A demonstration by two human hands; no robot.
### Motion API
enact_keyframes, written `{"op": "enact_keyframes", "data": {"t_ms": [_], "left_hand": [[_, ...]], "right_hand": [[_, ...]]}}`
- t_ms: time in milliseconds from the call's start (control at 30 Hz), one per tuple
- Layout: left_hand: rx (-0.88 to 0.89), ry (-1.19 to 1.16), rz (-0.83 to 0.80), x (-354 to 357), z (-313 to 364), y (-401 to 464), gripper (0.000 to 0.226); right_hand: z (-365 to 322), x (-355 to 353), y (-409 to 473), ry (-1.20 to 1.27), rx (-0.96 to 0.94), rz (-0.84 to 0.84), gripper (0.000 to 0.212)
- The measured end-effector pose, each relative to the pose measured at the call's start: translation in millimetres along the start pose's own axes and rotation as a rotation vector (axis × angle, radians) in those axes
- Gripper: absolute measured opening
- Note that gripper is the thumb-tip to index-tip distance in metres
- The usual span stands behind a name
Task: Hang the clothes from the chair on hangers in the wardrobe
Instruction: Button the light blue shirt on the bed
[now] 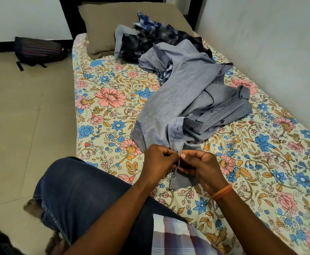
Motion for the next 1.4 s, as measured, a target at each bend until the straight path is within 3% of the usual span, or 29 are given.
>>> {"op": "enact_keyframes", "data": {"t_ms": [433,567,667,733,800,867,967,1067,1200,1334,1400], "left_hand": [[0.292,0.325,-0.046,15.7,25.2,-3.7,0.011],[0.344,0.488,0.019,17.6,30.0,-2.5,0.018],[0.345,0.472,0.069,10.5,34.6,-2.6,0.02],[0.265,0.3,0.134,-1.3,32.6,-2.9,0.02],[0.094,0.011,0.141,-7.7,14.7,1.9,0.017],[-0.02,-0.132,0.053,0.9,1.0,4.6,0.016],[0.12,0.055,-0.005,13.7,10.7,3.1,0.012],[0.265,0.232,-0.005,22.4,22.1,-3.8,0.01],[0.332,0.311,-0.019,24.0,23.1,-4.5,0.012],[0.251,0.231,-0.097,25.6,17.5,-3.3,0.014],[0.174,0.168,-0.033,14.8,11.9,0.1,0.013]], "right_hand": [[-5.0,-2.2,-2.8,0.052,0.012,0.129,0.013],[-5.2,0.0,-3.9,0.068,-0.012,0.179,0.022],[-6.1,3.8,-4.5,0.111,-0.027,0.177,0.031],[-14.0,-1.2,-5.3,0.09,-0.1,0.223,0.027],[-28.2,-10.8,-8.3,-0.027,-0.231,0.3,0.02],[-43.5,-11.3,-10.8,-0.294,-0.369,0.311,0.021],[-45.9,-1.3,-10.3,-0.578,-0.396,0.269,0.026],[-34.3,-11.0,-8.3,-0.405,-0.287,0.297,0.016],[-20.8,-5.1,-11.9,-0.257,-0.21,0.199,0.004],[1.6,-7.5,-10.3,-0.102,-0.042,0.223,0.008],[8.5,-11.8,-7.7,-0.044,0.0,0.275,0.008]]}}
Point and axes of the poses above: each hand's wrist, its own y-axis towards the middle knuckle, its own x-axis out of the palm, z = x × y, the point moved 10 cm from there along y, towards the middle knuckle, and after that the axes turned 4 degrees about -x, right-handed, at the moved point
